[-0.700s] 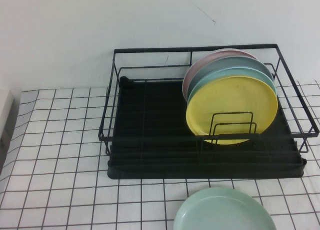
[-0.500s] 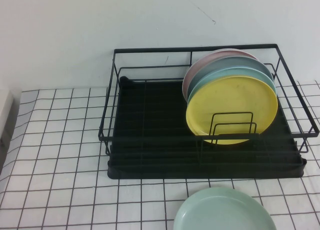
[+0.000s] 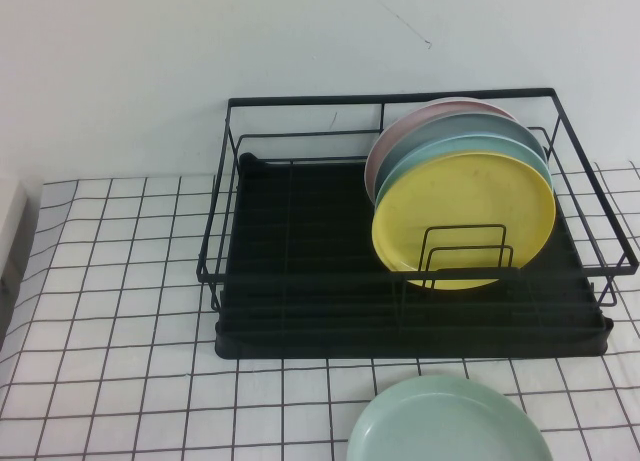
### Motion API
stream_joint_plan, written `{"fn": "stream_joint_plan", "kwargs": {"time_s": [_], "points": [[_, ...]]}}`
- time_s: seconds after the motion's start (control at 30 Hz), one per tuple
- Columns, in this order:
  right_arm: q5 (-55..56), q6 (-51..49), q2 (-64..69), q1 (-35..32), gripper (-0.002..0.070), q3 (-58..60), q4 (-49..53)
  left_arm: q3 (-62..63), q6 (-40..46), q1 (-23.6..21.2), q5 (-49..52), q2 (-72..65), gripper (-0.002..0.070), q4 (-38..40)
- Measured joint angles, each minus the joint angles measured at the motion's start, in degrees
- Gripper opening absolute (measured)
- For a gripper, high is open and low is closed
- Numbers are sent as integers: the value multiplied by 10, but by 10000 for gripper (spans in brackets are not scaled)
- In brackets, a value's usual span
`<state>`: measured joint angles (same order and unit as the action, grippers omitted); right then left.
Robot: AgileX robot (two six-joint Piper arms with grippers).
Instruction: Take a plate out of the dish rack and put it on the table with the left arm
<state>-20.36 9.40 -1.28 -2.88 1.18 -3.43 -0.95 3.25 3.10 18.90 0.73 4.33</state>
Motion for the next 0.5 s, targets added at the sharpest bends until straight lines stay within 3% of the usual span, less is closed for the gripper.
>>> {"fn": "stream_joint_plan", "kwargs": {"time_s": [0.5], "points": [[0, 0, 0, 0, -1, 0, 0, 0, 3, 0, 0, 0, -4, -15]]}}
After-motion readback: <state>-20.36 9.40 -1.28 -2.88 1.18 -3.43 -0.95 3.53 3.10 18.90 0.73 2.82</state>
